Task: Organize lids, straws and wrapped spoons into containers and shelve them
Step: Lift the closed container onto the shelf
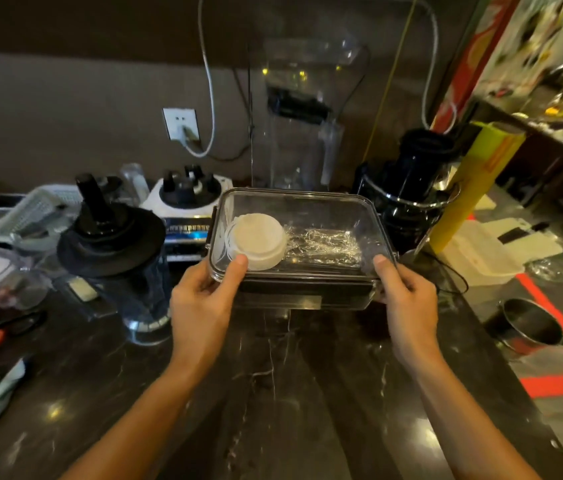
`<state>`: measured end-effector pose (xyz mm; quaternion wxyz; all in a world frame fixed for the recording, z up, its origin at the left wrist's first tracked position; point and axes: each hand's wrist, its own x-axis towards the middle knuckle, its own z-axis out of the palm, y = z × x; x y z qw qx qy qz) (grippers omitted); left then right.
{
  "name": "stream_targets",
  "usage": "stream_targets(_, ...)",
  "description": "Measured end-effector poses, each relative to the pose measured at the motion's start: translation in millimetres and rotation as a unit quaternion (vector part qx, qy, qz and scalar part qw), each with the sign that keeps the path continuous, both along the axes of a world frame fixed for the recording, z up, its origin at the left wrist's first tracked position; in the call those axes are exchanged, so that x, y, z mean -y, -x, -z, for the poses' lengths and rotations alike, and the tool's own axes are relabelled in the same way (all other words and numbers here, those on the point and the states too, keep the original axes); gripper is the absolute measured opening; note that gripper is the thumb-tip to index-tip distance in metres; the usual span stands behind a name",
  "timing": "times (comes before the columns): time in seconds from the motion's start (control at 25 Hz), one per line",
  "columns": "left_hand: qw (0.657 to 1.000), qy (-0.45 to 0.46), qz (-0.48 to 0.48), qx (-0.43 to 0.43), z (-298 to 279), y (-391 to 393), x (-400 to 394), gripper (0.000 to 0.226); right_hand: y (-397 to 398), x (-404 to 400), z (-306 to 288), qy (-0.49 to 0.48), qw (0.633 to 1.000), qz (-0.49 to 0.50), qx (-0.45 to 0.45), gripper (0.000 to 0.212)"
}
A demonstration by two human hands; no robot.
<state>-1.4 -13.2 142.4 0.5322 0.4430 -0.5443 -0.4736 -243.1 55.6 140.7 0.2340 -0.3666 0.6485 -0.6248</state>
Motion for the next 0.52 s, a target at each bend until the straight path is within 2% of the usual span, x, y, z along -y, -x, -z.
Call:
stream_targets(0.16,0.999,0.029,-0.031,-0.005,-48,1,6,0.040,0,5,-45,0.031,0.999,0.003,-0.036,0.041)
stream_targets(0.28,0.998,0.062,-0.016,-0.013,-77,-3,9,0.037,-1,7,-82,0.063,0.996,0.014,-0.069,0.037)
stream_targets(0.36,0.996,0.090,-0.021,-0.018,-92,-6,11,0.039,-1,7,-106,0.081,0.993,0.019,-0.084,0.042)
stream_targets(0.52,0.987,0.155,-0.035,-0.013,-128,-6,9,0.029,1,4,-146,0.114,0.990,0.021,-0.084,0.048)
